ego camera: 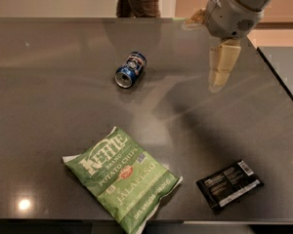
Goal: Pick pepsi can
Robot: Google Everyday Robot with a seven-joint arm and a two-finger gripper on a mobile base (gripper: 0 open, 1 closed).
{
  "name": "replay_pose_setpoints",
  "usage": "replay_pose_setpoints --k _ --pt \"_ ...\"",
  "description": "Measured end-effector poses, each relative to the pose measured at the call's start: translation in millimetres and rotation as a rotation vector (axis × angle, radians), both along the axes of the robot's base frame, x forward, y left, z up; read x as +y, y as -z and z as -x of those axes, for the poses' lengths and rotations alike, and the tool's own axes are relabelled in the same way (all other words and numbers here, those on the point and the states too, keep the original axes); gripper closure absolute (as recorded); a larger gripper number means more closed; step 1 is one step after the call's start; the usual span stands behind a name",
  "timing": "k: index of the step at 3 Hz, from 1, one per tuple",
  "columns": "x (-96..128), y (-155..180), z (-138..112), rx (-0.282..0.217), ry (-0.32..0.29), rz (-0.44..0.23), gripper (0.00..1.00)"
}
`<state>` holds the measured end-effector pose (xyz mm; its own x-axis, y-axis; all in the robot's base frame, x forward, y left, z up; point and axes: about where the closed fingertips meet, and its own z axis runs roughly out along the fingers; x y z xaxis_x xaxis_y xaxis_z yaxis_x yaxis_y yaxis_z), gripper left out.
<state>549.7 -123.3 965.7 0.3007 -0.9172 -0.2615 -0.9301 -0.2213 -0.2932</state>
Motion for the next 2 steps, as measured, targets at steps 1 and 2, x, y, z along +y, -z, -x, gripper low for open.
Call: replay_pose_setpoints --k 1,2 --pt "24 6 -21 -0.018 -0.108 0.026 0.0" --pt "49 15 -41 -0.025 -0.217 0.07 0.0"
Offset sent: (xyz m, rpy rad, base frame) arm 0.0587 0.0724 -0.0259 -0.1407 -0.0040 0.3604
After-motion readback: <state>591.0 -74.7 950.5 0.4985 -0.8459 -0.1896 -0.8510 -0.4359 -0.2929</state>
